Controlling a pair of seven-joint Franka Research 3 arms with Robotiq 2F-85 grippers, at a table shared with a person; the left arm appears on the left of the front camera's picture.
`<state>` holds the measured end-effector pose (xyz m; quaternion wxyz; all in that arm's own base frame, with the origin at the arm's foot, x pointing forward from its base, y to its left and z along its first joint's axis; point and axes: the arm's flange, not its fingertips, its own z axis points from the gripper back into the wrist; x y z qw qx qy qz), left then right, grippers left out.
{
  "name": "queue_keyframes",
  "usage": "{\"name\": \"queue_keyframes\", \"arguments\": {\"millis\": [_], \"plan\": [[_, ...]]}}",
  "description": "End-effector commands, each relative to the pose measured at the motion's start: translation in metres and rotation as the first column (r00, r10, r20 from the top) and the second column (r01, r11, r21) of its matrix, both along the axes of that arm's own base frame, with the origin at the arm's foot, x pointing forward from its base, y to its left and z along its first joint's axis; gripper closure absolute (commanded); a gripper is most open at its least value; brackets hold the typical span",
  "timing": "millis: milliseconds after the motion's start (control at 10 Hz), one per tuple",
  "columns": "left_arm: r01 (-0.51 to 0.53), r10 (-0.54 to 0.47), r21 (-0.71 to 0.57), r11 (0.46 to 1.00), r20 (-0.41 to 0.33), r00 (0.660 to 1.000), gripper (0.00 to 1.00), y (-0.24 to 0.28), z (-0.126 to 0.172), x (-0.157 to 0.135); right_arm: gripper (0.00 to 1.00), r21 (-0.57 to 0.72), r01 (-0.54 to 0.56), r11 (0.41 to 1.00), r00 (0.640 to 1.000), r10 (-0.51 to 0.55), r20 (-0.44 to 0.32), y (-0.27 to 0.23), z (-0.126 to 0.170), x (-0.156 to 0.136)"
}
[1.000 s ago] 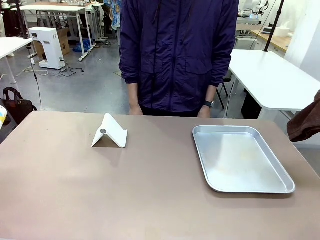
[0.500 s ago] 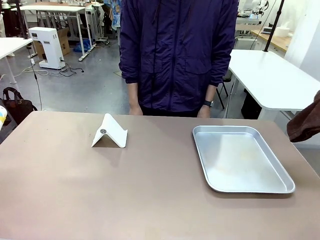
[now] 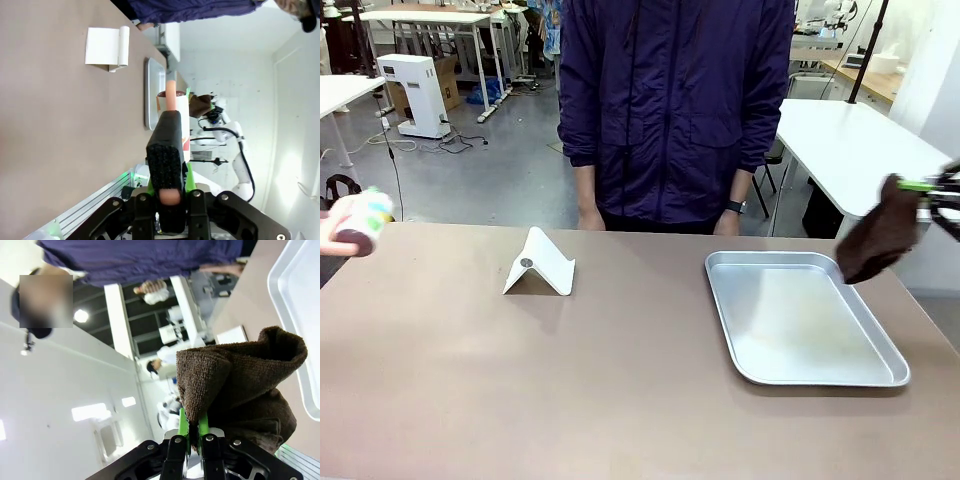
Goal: Clean the surface of the table.
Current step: Return the Lint Roller and towel to their original positions.
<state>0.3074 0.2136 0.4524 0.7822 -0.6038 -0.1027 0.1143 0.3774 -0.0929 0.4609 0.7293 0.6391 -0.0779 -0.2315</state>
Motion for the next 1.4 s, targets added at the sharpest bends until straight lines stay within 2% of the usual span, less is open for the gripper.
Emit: {"name": "queue_keyframes", "arguments": {"millis": [0,100,400,500,600,700,800,900,1100,1200,1300], "plan": [[0.004,-0.001,0.097,0.995,-0.033,0.999,0.78,-0.062,0.027,0.023,0.92,-0.061,-0.073,0.995,0.997,0.073,-0.003,0.053,-0.003,0.037],[0.059,-0.054,0.157,0.986,-0.03,0.998,0.78,-0.092,0.035,0.035,0.92,-0.104,-0.126,0.987,0.992,0.124,-0.024,0.084,-0.014,0.053],[0.108,-0.094,0.28,0.954,-0.065,0.993,0.78,-0.169,0.05,0.073,0.92,-0.191,-0.248,0.95,0.969,0.243,-0.052,0.156,-0.033,0.079],[0.126,-0.106,0.311,0.942,-0.079,0.991,0.78,-0.19,0.051,0.083,0.92,-0.193,-0.279,0.941,0.96,0.27,-0.071,0.17,-0.04,0.078],[0.192,-0.165,0.316,0.929,-0.112,0.98,0.78,-0.209,0.049,0.093,0.92,-0.191,-0.295,0.936,0.955,0.285,-0.08,0.181,-0.05,0.074],[0.182,-0.152,0.351,0.919,-0.11,0.982,0.78,-0.228,0.046,0.103,0.92,-0.195,-0.321,0.927,0.946,0.304,-0.109,0.192,-0.063,0.072],[0.165,-0.141,0.381,0.91,-0.088,0.986,0.78,-0.248,0.043,0.114,0.92,-0.211,-0.344,0.915,0.939,0.33,-0.1,0.209,-0.075,0.069],[0.171,-0.146,0.378,0.91,-0.094,0.985,0.78,-0.261,0.041,0.122,0.92,-0.207,-0.401,0.892,0.916,0.388,-0.101,0.22,-0.082,0.066],[0.144,-0.126,0.388,0.91,-0.073,0.989,0.78,-0.266,0.035,0.131,0.92,-0.186,-0.414,0.891,0.91,0.402,-0.099,0.22,-0.083,0.066],[0.186,-0.164,0.363,0.913,-0.09,0.982,0.78,-0.257,0.032,0.13,0.92,-0.172,-0.397,0.901,0.918,0.39,-0.077,0.21,-0.076,0.067],[0.175,-0.156,0.403,0.898,-0.081,0.984,0.78,-0.268,0.032,0.127,0.92,-0.188,-0.41,0.892,0.911,0.393,-0.122,0.224,-0.088,0.062]]}}
